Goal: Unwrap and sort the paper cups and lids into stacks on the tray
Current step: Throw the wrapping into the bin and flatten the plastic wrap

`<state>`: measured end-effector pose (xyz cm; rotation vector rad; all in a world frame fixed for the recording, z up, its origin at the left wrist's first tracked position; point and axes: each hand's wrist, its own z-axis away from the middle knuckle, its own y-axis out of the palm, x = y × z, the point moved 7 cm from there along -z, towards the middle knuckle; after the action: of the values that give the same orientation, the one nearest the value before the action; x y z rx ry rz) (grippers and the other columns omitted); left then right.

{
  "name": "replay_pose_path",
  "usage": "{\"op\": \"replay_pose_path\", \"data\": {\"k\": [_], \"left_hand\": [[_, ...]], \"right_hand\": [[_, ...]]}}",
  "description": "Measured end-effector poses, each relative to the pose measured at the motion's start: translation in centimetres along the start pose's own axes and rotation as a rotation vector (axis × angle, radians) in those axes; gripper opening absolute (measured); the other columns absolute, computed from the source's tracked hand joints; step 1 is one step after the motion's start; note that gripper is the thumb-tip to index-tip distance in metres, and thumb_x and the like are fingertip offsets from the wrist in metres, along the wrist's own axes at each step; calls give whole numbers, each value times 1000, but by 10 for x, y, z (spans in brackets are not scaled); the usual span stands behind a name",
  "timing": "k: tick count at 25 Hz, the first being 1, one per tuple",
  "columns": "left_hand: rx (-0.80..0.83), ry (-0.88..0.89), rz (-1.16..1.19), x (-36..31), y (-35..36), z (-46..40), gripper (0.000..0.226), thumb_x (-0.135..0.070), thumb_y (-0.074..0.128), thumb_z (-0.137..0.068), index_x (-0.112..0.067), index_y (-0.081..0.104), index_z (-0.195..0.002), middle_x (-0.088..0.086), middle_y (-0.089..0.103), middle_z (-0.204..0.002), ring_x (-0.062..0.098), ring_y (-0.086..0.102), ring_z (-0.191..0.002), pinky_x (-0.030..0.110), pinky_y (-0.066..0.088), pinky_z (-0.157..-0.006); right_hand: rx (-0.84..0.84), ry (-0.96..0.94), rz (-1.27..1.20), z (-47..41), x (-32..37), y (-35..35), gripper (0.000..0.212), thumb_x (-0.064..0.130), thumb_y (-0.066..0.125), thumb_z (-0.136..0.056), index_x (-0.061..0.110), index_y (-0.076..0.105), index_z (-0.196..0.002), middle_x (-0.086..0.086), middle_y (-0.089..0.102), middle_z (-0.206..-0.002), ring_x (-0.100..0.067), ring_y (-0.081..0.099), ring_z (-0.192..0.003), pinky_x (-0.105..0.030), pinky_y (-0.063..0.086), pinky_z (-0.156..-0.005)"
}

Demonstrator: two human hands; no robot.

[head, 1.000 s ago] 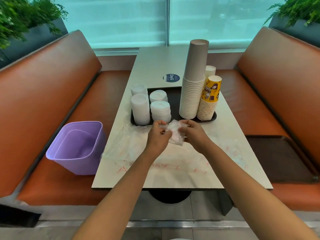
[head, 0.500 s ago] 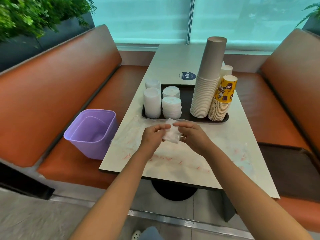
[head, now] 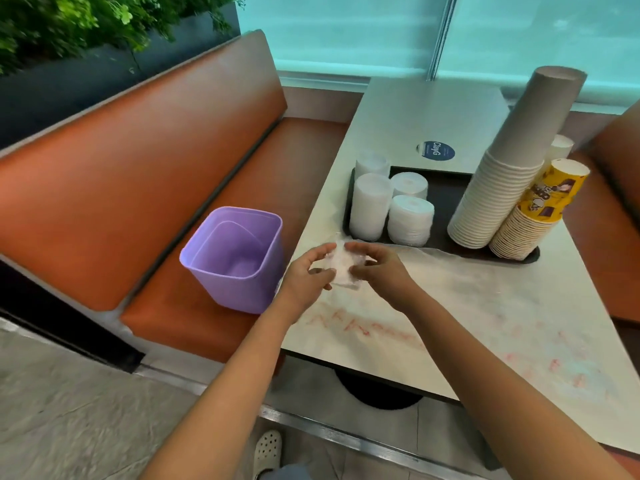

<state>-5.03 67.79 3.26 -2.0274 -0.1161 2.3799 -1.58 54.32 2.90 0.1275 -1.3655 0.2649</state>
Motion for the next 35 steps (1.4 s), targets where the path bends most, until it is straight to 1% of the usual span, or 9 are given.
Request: {"op": "replay_pose_path", "data": {"k": [5,11,16,21,24,27,31,33,35], "left_hand": [[-93,-91,-2,23,-110,-36,28,6,55,-88,-13,67,-105,11,66,-103,9,64,-78,12,52,-63],[-275,-294,-187,62,-228,-111,36,4,45,-90,-8,64,-117,11,64,-112,24,63,-85,14,48,-57],[-184,-525,-236,133,-265,-192,41,2,45,-92,-15,59,-126,9,59,-117,23,58,-89,20,44,-55],[-150,-759,-183,203,-266,-245,32,3,46,-91,-1,57,-121,7,52,-75,16,46,-58,24,43,-44],[-81,-855,-180,224,-257,-260,13,-2,45,-94,-9,55,-89,3,47,-66,17,49,-61,20,43,-40],[-23,-1011,-183,256,-253,-263,14,-13,53,-91,-15,48,-78,0,51,-59,17,54,-54,24,41,-49],[123,-1139,-368,319,-254,-267,24,-23,54,-88,-12,49,-108,9,56,-81,23,50,-71,33,40,-65],[186,-1121,-422,297,-247,-261,35,-23,49,-92,-8,47,-123,13,52,-95,26,49,-79,41,46,-80],[184,-1008,-479,238,-240,-258,23,-17,46,-96,-5,53,-113,14,48,-99,27,46,-90,45,45,-95]], "right_hand": [[10,-3,114,-63,9,99,38,-12,56,-85,8,62,-116,-5,60,-102,-15,60,-81,-17,53,-70],[-88,135,366,-151,-31,182,56,20,66,-85,16,46,-137,-6,57,-128,-23,59,-111,-43,51,-94],[-198,387,373,-197,-81,203,60,12,67,-82,10,39,-135,-12,47,-133,-28,55,-114,-34,54,-85],[-258,554,366,-210,-117,215,61,-2,55,-82,3,33,-139,-16,46,-136,-33,51,-120,-43,46,-99],[-312,571,374,-209,-123,215,45,-8,48,-82,3,43,-125,-14,51,-123,-30,55,-109,-38,49,-91],[-328,558,370,-212,-124,213,43,-11,45,-83,6,44,-123,-11,51,-118,-26,55,-103,-31,50,-84],[-323,578,362,-213,-128,210,43,-11,44,-85,8,43,-124,-9,50,-118,-24,54,-103,-28,48,-80],[-316,587,352,-213,-124,210,47,-9,48,-85,8,41,-128,-10,50,-124,-26,55,-108,-30,51,-85],[-297,581,365,-211,-114,212,60,-3,55,-85,9,33,-139,-12,40,-139,-28,51,-118,-35,50,-93]]}}
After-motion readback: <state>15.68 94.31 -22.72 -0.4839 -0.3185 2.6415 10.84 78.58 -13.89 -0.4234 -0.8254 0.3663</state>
